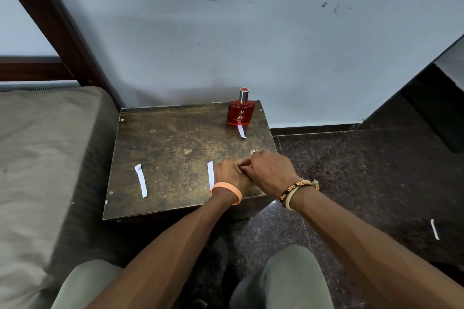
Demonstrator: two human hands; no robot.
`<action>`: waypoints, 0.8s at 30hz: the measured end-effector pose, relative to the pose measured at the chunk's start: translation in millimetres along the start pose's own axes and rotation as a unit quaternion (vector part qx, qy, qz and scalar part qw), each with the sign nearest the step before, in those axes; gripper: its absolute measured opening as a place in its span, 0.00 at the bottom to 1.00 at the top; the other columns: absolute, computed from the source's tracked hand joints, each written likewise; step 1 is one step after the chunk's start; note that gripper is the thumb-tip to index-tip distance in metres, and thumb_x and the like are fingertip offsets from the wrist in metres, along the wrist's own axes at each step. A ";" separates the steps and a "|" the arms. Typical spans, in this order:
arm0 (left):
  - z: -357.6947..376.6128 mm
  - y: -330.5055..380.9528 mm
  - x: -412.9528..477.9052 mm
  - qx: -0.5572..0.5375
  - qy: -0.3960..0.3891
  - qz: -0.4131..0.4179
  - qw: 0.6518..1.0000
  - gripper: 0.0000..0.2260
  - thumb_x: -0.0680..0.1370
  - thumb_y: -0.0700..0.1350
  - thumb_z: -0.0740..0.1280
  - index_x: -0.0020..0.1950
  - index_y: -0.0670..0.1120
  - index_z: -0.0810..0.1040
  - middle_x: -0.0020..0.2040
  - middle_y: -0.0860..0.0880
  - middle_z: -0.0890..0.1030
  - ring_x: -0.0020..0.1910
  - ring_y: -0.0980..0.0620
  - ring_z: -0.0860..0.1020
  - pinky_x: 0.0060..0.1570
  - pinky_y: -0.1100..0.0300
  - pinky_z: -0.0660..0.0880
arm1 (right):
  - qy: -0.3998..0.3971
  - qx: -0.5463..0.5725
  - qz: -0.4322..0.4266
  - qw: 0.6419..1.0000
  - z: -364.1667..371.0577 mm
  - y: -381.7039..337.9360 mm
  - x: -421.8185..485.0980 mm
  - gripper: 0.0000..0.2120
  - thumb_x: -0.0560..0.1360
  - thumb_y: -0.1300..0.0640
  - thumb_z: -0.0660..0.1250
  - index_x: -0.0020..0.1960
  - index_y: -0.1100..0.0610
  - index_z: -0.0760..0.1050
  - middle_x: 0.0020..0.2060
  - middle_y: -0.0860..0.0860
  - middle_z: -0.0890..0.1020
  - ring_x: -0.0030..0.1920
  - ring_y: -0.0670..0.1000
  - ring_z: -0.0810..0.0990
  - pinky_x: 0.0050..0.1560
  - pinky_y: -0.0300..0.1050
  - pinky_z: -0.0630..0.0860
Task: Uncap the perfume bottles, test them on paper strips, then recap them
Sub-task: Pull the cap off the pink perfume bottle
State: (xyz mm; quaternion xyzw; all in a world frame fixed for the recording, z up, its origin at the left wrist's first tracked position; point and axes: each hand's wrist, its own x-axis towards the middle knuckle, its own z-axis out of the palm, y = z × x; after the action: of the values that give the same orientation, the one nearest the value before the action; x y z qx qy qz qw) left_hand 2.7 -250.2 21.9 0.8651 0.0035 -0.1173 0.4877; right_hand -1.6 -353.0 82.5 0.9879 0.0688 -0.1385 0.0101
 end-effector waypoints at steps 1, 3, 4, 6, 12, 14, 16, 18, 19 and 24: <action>-0.4 0.4 0.1 -0.001 0.002 0.001 1.000 0.13 0.68 0.38 0.71 0.49 0.50 0.86 0.41 0.51 0.86 0.37 0.58 0.80 0.37 0.72 0.75 | 0.002 0.022 -0.005 1.000 -0.3 1.2 -0.8 0.19 0.83 0.44 0.55 0.58 0.58 0.74 0.54 0.56 0.80 0.53 0.57 0.81 0.49 0.49 0.77; -0.7 0.5 0.7 -0.007 0.009 0.001 1.000 0.13 0.67 0.38 0.72 0.49 0.49 0.86 0.43 0.50 0.86 0.40 0.57 0.82 0.42 0.67 0.77 | 0.010 0.034 -0.013 0.999 -1.5 3.3 -2.4 0.16 0.82 0.47 0.58 0.57 0.59 0.74 0.54 0.56 0.80 0.53 0.58 0.80 0.50 0.50 0.76; -0.4 0.8 0.6 -0.014 0.008 -0.002 1.000 0.12 0.67 0.38 0.73 0.48 0.49 0.86 0.43 0.49 0.86 0.40 0.57 0.82 0.43 0.66 0.77 | 0.013 0.026 -0.015 0.999 -1.9 3.4 -2.9 0.16 0.82 0.47 0.59 0.57 0.59 0.75 0.54 0.56 0.81 0.53 0.58 0.80 0.49 0.50 0.76; 0.7 -0.3 0.5 -0.018 0.003 -0.002 1.000 0.12 0.66 0.38 0.74 0.47 0.49 0.86 0.41 0.49 0.86 0.38 0.57 0.81 0.42 0.65 0.77 | 0.018 -0.022 -0.019 0.999 -2.7 0.6 -2.7 0.18 0.83 0.45 0.57 0.58 0.59 0.76 0.53 0.56 0.81 0.53 0.57 0.81 0.47 0.49 0.76; 0.8 -0.3 0.5 -0.009 0.000 -0.008 1.000 0.13 0.65 0.40 0.76 0.49 0.50 0.86 0.41 0.50 0.86 0.41 0.54 0.83 0.43 0.64 0.78 | -0.011 0.031 -0.010 0.999 -4.3 3.7 -2.0 0.19 0.82 0.45 0.57 0.59 0.59 0.75 0.55 0.56 0.80 0.54 0.57 0.80 0.51 0.50 0.77; 0.9 -0.4 0.3 -0.017 0.008 -0.010 1.000 0.13 0.66 0.41 0.76 0.49 0.49 0.85 0.43 0.49 0.86 0.41 0.56 0.83 0.44 0.66 0.77 | -0.009 0.044 -0.031 0.998 -3.8 6.3 -3.7 0.15 0.82 0.49 0.58 0.58 0.59 0.75 0.55 0.57 0.80 0.54 0.57 0.80 0.52 0.50 0.76; 1.2 -1.0 0.2 -0.026 0.011 -0.011 1.000 0.13 0.66 0.41 0.76 0.49 0.49 0.86 0.42 0.49 0.86 0.40 0.57 0.82 0.43 0.67 0.76 | 0.001 0.017 -0.029 0.999 -4.1 3.8 -5.4 0.16 0.83 0.48 0.58 0.59 0.59 0.75 0.55 0.57 0.80 0.54 0.57 0.80 0.52 0.50 0.76; 1.0 -0.3 -0.3 -0.019 0.007 -0.008 1.000 0.13 0.65 0.40 0.77 0.48 0.51 0.86 0.41 0.50 0.86 0.39 0.56 0.82 0.42 0.66 0.77 | 0.008 -0.014 -0.017 1.000 -2.8 1.4 -4.7 0.20 0.82 0.44 0.57 0.60 0.60 0.75 0.54 0.57 0.81 0.54 0.57 0.81 0.51 0.50 0.78; 0.7 0.6 -0.6 -0.011 0.008 -0.005 1.000 0.13 0.65 0.39 0.76 0.47 0.51 0.86 0.40 0.50 0.86 0.38 0.56 0.82 0.41 0.66 0.76 | 0.006 -0.017 -0.009 1.000 -2.4 1.3 -3.9 0.21 0.82 0.43 0.56 0.60 0.59 0.75 0.54 0.57 0.81 0.54 0.57 0.81 0.50 0.50 0.78; 1.6 -0.9 1.2 0.007 0.015 0.012 1.000 0.09 0.67 0.39 0.73 0.44 0.49 0.86 0.38 0.50 0.86 0.38 0.55 0.83 0.40 0.63 0.78 | 0.000 0.027 -0.040 0.999 -7.6 2.0 -6.4 0.15 0.82 0.50 0.59 0.60 0.59 0.74 0.57 0.57 0.79 0.57 0.58 0.79 0.55 0.50 0.74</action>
State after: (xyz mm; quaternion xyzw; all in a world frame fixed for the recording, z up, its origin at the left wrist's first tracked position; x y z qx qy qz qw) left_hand 3.4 -251.2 20.1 0.8703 0.0001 -0.0986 0.4826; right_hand -5.4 -355.5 91.5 0.9843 0.1043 -0.1406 -0.0219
